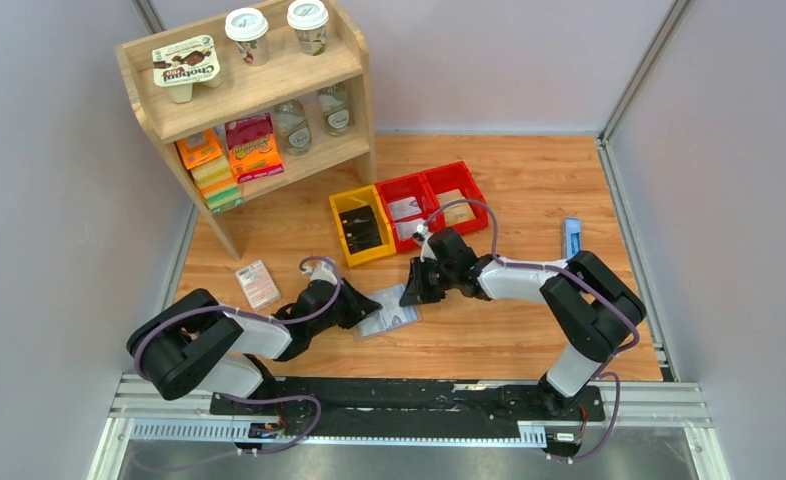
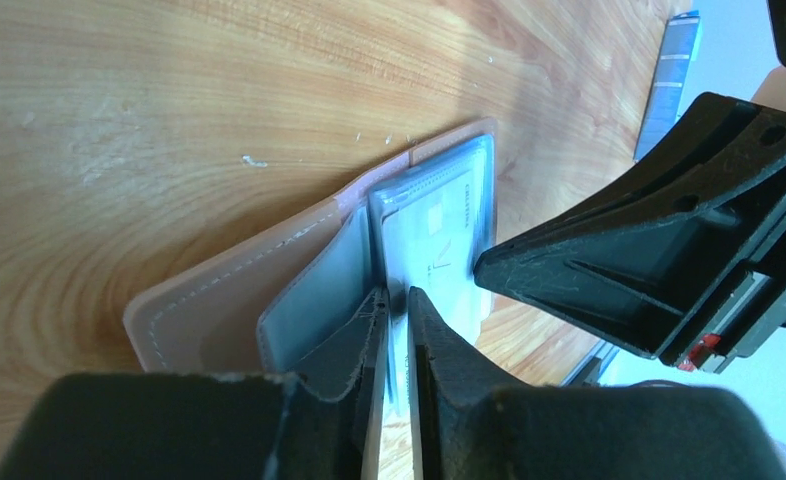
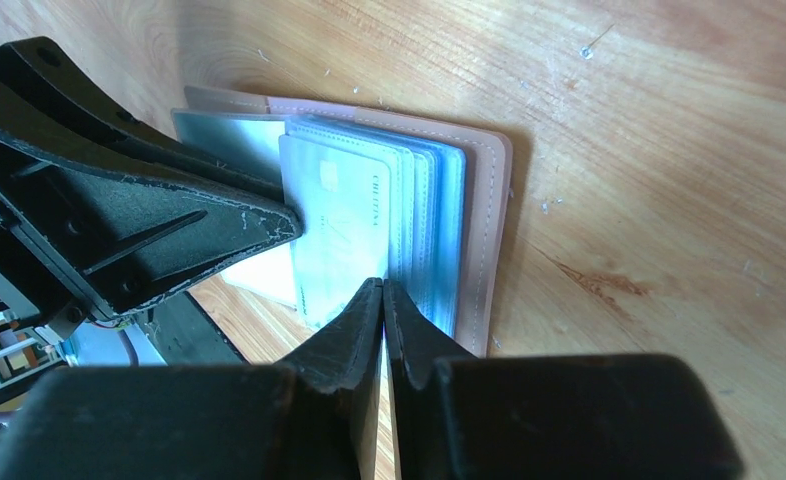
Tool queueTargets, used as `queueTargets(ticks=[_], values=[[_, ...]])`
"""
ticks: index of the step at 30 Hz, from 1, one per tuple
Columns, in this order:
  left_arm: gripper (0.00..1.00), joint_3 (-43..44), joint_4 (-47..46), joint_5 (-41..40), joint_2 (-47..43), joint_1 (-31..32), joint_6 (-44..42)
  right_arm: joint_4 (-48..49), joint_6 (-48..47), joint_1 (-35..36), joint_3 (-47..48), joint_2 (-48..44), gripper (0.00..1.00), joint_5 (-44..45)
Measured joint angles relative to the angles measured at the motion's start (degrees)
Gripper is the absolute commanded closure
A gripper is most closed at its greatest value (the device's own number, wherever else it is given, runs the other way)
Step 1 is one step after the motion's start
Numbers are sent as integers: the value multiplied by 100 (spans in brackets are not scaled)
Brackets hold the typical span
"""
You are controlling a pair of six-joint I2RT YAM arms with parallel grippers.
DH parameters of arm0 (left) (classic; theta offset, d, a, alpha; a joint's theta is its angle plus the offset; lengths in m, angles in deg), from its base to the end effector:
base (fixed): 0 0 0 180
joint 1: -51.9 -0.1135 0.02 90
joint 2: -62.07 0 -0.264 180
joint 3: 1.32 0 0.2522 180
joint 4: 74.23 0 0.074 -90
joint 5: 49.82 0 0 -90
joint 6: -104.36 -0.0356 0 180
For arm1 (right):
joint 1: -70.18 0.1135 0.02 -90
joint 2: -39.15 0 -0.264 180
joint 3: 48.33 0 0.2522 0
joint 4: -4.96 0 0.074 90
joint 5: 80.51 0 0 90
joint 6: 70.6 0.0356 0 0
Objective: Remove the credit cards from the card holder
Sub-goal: Remove the credit card from the card holder.
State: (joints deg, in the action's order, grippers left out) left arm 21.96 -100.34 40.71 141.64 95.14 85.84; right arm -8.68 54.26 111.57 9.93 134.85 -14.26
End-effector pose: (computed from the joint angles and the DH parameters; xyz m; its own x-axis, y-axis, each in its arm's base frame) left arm 0.1505 -0.1420 0.1082 -0.7714 -0.5761 -0.2702 -0.1278 0.5562 -0.8212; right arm 0.2257 0.2180 0.1399 -0.9334 -0.1252 -0.3364 -0.3187 0.7202 0.6162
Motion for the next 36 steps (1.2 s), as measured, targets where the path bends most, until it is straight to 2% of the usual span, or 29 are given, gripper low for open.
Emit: queueTargets(ticks=[8,15,20,23,29,36], values=[[90,-205,-413,7,-83,-24,9,101,31,-48,0,70,89,-111],[90,-229,-763,11,-42,-39,11,120,33,-101,0,85,89,-177],[100,-256,-964,-7,122,-70,22,170,39,-116,0,127,89,-203],[100,-367,-1062,-46,127,-70,42,247,76,-118,0,177,91,-240],[100,-560,-1001,-98,7,-70,44,455,197,-118,22,339,92,-374],[100,-614,-501,-249,-463,-70,46,643,286,-131,35,431,92,-415]])
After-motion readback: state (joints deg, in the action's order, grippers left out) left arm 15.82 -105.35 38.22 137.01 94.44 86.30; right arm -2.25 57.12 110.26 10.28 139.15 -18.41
